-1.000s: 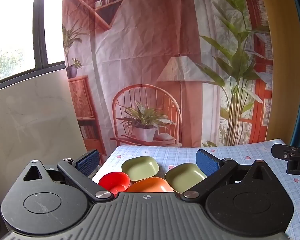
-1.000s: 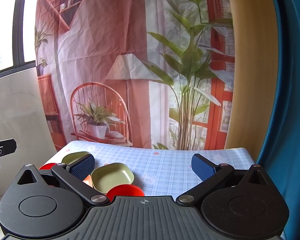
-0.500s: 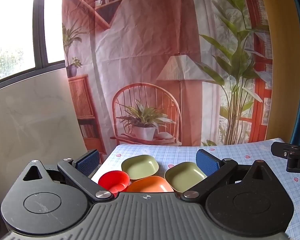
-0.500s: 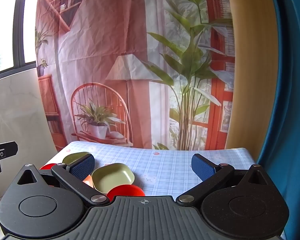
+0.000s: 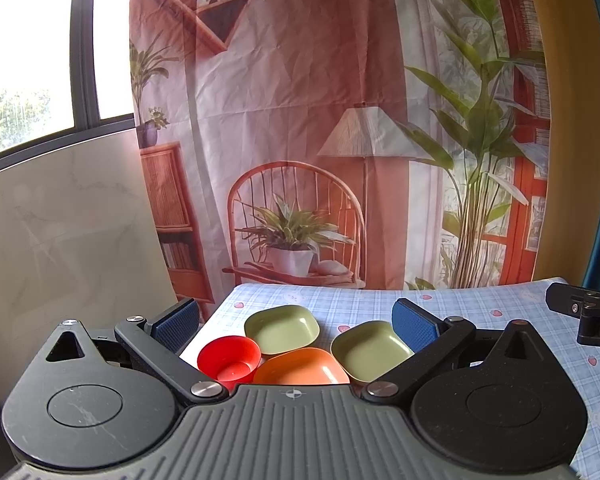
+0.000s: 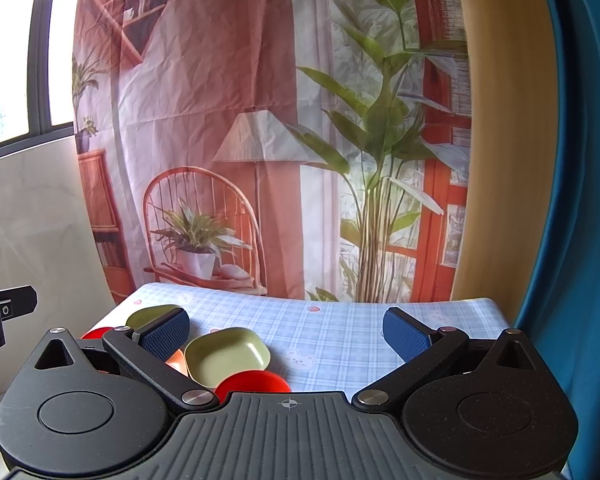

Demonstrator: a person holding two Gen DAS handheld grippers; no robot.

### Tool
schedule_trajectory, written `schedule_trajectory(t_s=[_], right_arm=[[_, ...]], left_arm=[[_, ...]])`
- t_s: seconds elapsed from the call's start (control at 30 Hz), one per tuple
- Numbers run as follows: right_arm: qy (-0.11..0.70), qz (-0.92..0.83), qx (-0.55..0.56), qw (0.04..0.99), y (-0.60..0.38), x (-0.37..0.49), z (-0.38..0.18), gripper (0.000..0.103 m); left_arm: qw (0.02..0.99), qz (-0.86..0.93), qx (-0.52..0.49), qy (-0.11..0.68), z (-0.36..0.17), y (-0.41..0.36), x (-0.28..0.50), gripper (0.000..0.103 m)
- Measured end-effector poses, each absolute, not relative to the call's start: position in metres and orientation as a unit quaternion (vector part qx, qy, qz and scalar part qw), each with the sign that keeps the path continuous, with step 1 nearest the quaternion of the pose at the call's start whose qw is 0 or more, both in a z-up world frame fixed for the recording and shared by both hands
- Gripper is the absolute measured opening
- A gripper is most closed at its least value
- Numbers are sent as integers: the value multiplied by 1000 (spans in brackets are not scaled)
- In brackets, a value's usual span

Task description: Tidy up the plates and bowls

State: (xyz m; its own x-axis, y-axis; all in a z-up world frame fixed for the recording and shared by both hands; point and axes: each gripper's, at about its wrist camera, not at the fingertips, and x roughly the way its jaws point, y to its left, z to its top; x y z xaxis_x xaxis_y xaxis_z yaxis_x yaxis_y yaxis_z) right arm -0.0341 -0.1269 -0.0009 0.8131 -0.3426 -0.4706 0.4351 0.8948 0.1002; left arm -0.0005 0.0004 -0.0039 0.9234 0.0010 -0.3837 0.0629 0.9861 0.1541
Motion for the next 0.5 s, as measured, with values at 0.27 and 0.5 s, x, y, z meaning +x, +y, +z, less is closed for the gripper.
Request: schedule_trajectory(t_s=[0.27,0.5], right_arm=[[226,-205,102,947,-127,-34,-2,103],[226,-206,101,947,-126,-33,-2,103]], left_arm=[[977,-17,76,197,-4,2,0,103],[977,-16,72,198,-6,1,0,103]])
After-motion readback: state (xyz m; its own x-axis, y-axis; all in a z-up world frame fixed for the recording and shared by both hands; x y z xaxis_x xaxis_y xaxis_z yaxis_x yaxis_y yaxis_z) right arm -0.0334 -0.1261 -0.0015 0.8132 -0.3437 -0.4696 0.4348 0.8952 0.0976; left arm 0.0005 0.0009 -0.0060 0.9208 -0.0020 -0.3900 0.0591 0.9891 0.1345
